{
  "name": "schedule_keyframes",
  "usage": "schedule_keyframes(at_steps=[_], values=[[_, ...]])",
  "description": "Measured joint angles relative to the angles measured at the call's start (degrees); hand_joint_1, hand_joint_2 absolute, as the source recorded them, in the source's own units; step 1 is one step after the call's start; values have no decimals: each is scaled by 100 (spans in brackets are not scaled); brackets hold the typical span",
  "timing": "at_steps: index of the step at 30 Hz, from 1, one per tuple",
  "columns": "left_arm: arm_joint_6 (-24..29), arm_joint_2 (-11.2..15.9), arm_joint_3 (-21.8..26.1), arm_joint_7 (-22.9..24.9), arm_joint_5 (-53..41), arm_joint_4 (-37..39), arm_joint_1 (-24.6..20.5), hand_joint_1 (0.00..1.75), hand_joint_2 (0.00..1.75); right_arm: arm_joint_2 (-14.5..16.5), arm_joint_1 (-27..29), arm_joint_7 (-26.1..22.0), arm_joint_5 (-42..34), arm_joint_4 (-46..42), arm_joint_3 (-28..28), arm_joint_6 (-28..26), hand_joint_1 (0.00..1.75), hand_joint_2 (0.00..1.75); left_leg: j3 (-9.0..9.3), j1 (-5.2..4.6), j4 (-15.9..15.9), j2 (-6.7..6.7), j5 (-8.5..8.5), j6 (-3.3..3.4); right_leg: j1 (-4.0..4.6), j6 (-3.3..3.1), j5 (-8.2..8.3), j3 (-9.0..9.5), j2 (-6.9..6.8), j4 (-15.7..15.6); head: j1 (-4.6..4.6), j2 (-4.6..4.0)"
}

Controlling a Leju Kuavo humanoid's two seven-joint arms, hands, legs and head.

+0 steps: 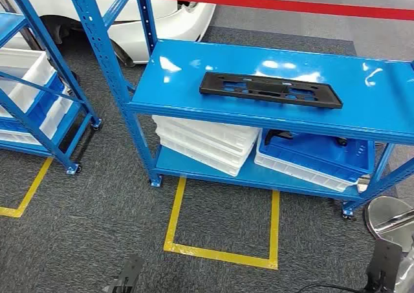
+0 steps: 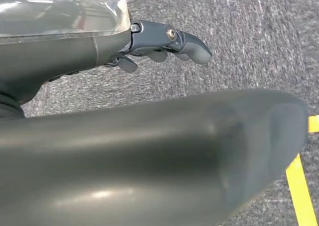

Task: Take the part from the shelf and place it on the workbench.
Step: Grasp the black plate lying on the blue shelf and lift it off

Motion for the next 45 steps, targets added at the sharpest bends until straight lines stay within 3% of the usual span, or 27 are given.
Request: schedule_keyframes(at_steps=[7, 14, 21, 25, 33, 45], values=[[-76, 0, 7, -31, -80, 0, -3, 0, 0, 45, 356, 111, 354, -1257, 853, 650, 0, 0, -1, 0, -1, 0, 0, 0, 0, 0, 0, 0, 3, 0, 1, 0], [-327, 0, 10, -255, -107, 0, -3, 0, 0, -136, 644, 253, 482, -1911, 2040, 1082, 0, 0, -1, -4, 0, 0, 0, 0, -2, 0, 0, -1, 2, 0, 1, 0], [-545, 0, 13, -441, -137, 0, -3, 0, 0, -319, 734, 306, 504, -2147, 2720, 1166, 0, 0, -2, -3, 0, 0, -1, 0, -2, 0, 0, -4, 3, 0, 1, 0], [-1028, 0, 15, -799, -177, 0, -2, 0, 0, -475, 757, 429, 636, -2184, 3140, 1210, 0, 0, -3, -3, 0, 1, -1, 0, -2, 0, 0, -3, 4, 0, 1, 0], [-1410, 10, 17, -1283, -179, 0, 9, 0, 0, -829, 851, 707, 686, -2308, 4068, 899, 0, 0, -5, -3, -1, 1, -1, -1, -2, 0, -1, -6, 4, 0, 1, 0], [-1728, 39, 22, -1469, -169, 0, 30, 0, 0, -1051, 877, 815, 564, -2419, 4501, 707, 0, 0, -7, -14, 9, 0, -4, 3, -16, 3, 2, -7, 3, -4, 0, 0]])
